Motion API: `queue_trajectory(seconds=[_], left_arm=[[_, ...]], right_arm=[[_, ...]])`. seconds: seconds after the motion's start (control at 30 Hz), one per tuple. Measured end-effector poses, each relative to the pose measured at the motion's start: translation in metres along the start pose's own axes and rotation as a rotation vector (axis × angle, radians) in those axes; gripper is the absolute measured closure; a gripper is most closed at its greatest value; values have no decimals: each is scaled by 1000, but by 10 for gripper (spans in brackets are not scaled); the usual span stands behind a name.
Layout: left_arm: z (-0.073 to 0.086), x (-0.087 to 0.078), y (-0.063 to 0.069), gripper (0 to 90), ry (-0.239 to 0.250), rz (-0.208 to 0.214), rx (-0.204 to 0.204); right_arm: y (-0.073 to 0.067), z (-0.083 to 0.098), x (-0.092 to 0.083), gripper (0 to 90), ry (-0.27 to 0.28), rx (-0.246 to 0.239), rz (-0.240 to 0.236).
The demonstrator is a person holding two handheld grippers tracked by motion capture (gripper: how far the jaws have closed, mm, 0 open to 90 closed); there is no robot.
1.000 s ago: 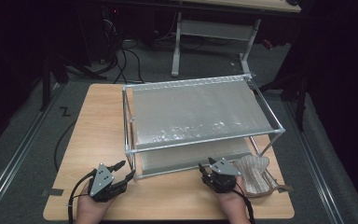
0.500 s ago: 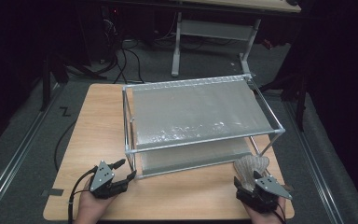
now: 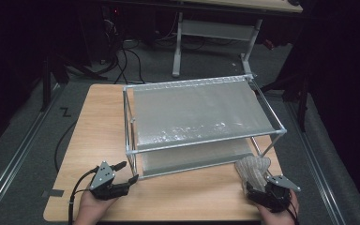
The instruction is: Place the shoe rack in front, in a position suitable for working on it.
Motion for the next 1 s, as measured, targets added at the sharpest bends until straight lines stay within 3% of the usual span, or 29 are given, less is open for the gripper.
queue_trajectory(seconds=[0.13, 0.23, 0.27, 0.3, 0.43, 0.6, 0.77, 0.9, 1.0], left_arm=[[1, 1, 0, 316, -11, 6, -9], [-1, 0, 1, 308, -13, 14, -13], [-2, 0, 2, 297, -7, 12, 0], [-3, 0, 3, 292, 0, 12, 5], [-5, -1, 4, 302, -1, 7, 9], [-5, -2, 2, 403, 7, 14, 2], [-10, -8, 4, 569, 51, 13, 16], [-10, -7, 5, 697, 57, -19, 50], [-11, -7, 6, 758, 64, -6, 59]], right_arm=[[2, 9, 8, 123, -47, 26, 8], [1, 11, 8, 166, -47, 37, 0], [2, 11, 8, 197, -45, 9, -2], [0, 12, 7, 223, -48, 24, -7], [-6, 11, 4, 471, -34, -23, -55], [-13, 9, 4, 627, -49, -37, -72], [-18, 3, 2, 663, -26, -18, -77], [-45, -13, -2, 660, 48, -69, -85], [-83, -27, 2, 656, 88, -119, -136]])
Point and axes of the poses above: each handheld gripper's, and its own axes: x roughly forward along the jaws, z roughly out of its underside, y roughly to its right, the point moved 7 cm from there along x, roughly forward along the jaws, and after that the axes turned 6 degrees about -z, right-handed, at the moved point
